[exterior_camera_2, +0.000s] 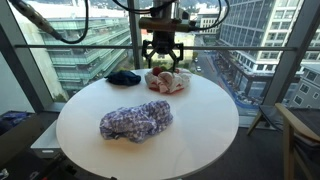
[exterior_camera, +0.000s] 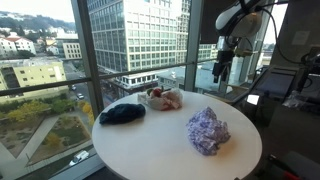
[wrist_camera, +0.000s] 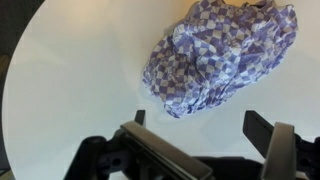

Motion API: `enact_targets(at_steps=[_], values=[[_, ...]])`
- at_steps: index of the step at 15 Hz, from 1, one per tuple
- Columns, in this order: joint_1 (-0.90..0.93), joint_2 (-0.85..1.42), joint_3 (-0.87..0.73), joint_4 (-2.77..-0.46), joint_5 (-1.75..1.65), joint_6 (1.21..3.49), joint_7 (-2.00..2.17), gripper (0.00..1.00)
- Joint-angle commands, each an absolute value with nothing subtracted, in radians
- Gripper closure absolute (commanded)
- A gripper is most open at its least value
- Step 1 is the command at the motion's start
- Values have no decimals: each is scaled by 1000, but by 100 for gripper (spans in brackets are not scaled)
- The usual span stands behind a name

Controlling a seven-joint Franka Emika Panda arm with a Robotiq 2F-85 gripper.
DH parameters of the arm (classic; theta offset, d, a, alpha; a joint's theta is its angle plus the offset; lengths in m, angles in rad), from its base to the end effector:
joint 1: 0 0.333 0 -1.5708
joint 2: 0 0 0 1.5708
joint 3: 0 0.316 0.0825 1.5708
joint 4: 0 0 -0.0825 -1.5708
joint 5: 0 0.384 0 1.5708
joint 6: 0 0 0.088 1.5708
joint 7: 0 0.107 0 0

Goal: Move the checkered cloth to the left

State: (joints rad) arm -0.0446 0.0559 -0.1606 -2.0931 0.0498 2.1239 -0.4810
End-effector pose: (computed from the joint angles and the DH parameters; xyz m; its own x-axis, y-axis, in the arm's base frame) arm 0.5410 -0.1096 0.3944 0.9690 0.2468 -0.0067 0.2464 -0.9683 -0.0405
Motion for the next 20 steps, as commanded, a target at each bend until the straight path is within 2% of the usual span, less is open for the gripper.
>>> enact_targets(at_steps=[1,10,16,20], values=[[-75,215,-127,-1992,48,2159,-436,0],[-115,451,-67,-1878,27,2060,-408,0],[-145,492,-3,-1846,58,1984,-491,0],[-141,490,-11,-1879,40,2026,-450,0]])
